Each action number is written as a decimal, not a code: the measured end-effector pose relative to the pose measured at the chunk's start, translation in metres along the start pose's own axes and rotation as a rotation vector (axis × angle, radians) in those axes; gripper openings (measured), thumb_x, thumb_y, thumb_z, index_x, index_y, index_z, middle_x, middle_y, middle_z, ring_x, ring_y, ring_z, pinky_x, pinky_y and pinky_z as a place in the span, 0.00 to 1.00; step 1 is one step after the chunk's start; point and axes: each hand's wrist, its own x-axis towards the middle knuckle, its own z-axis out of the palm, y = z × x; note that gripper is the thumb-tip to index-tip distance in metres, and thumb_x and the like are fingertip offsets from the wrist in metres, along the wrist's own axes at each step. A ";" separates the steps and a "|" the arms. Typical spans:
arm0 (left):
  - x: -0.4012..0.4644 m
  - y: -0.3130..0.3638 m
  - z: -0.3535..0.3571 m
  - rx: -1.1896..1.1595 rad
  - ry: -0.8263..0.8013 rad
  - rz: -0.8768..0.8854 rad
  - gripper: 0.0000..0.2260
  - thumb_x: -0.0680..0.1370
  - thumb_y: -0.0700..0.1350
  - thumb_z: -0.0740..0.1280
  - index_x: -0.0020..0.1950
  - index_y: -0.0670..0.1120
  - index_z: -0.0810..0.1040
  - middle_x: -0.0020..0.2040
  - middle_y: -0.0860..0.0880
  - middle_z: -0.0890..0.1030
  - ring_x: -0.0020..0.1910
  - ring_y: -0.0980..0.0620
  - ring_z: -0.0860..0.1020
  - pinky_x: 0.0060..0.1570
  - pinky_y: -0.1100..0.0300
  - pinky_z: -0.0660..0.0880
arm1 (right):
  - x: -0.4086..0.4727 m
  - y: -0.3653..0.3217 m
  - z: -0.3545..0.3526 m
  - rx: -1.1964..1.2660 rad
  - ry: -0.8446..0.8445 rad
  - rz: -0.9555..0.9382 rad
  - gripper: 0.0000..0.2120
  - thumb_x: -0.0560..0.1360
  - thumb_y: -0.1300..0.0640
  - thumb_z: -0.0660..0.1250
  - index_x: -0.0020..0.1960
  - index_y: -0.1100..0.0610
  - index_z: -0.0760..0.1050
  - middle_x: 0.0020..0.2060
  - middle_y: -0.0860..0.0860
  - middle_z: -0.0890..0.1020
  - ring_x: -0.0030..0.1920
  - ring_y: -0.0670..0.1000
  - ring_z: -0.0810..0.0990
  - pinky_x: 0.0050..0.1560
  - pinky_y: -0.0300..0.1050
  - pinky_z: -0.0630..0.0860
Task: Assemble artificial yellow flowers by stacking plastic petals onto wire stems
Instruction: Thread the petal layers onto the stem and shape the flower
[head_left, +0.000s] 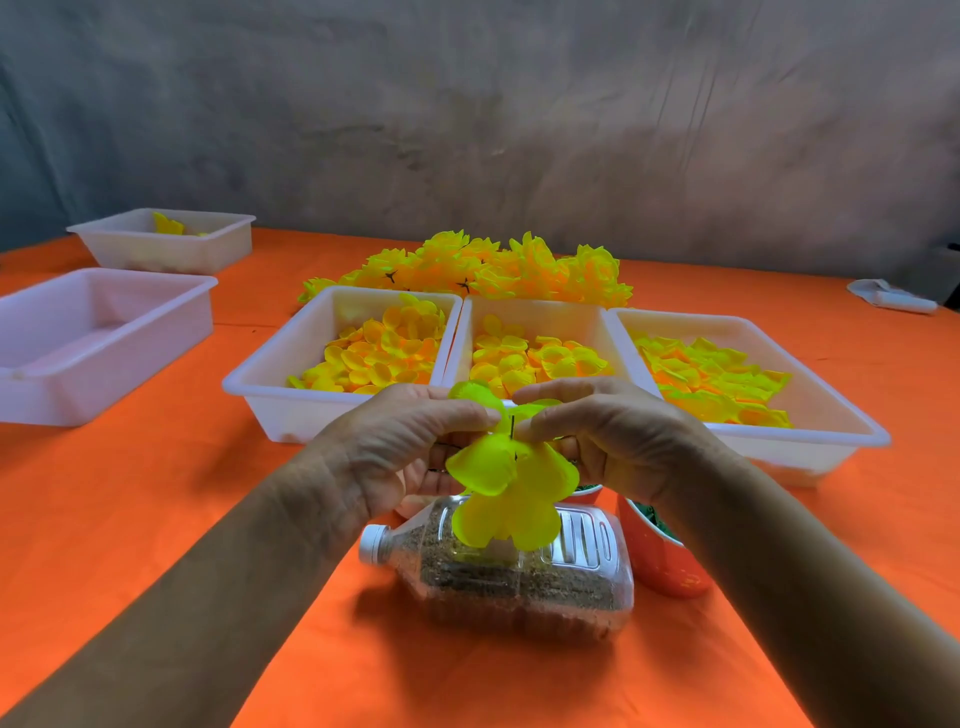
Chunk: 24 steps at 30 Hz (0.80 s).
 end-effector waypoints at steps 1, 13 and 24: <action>0.000 -0.001 0.000 0.011 0.008 -0.001 0.16 0.61 0.44 0.71 0.47 0.41 0.81 0.37 0.44 0.82 0.31 0.51 0.80 0.35 0.57 0.77 | 0.001 -0.001 -0.001 -0.020 0.004 -0.005 0.14 0.69 0.71 0.68 0.51 0.58 0.77 0.41 0.62 0.84 0.32 0.53 0.81 0.37 0.47 0.79; -0.001 -0.007 -0.003 0.127 0.016 -0.024 0.04 0.72 0.36 0.70 0.44 0.41 0.76 0.28 0.48 0.79 0.23 0.56 0.74 0.25 0.66 0.72 | 0.007 -0.002 -0.002 -0.198 0.043 -0.022 0.13 0.69 0.67 0.71 0.48 0.53 0.77 0.43 0.57 0.82 0.38 0.53 0.81 0.38 0.47 0.79; -0.001 -0.012 -0.002 0.211 0.063 0.027 0.04 0.72 0.39 0.71 0.42 0.39 0.80 0.27 0.48 0.80 0.22 0.57 0.73 0.23 0.68 0.68 | 0.003 0.000 -0.001 -0.270 0.058 -0.019 0.18 0.67 0.69 0.72 0.53 0.54 0.78 0.35 0.54 0.81 0.27 0.47 0.80 0.25 0.36 0.73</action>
